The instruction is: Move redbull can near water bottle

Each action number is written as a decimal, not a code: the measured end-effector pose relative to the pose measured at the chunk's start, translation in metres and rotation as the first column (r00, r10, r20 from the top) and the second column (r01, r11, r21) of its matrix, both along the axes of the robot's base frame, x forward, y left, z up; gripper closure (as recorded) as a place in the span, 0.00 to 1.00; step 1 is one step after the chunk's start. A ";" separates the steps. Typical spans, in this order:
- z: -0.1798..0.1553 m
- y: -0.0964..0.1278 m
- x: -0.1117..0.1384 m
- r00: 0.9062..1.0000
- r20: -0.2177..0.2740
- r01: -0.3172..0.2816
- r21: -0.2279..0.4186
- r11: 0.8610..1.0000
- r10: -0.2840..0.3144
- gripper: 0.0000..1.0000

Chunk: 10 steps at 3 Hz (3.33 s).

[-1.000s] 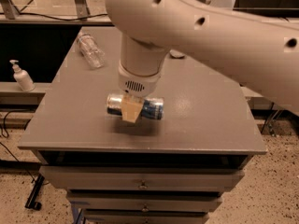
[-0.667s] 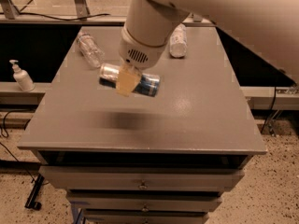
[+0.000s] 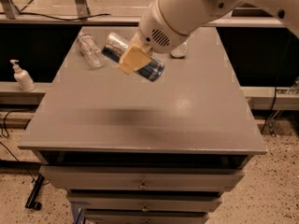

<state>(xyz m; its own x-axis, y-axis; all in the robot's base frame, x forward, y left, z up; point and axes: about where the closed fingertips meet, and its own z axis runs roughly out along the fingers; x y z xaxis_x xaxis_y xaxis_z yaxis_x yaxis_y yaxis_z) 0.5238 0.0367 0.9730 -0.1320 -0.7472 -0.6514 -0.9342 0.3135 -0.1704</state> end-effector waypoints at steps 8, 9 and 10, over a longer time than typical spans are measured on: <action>-0.046 0.116 0.187 0.977 0.213 -0.151 0.661 0.735 0.009 1.00; -0.065 0.121 0.194 0.979 0.202 -0.139 0.652 0.745 0.007 1.00; -0.083 0.116 0.197 0.983 0.184 -0.118 0.648 0.752 -0.004 1.00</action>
Offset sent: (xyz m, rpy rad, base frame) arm 0.1108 0.0035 -0.0063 0.5972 -0.1118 -0.0080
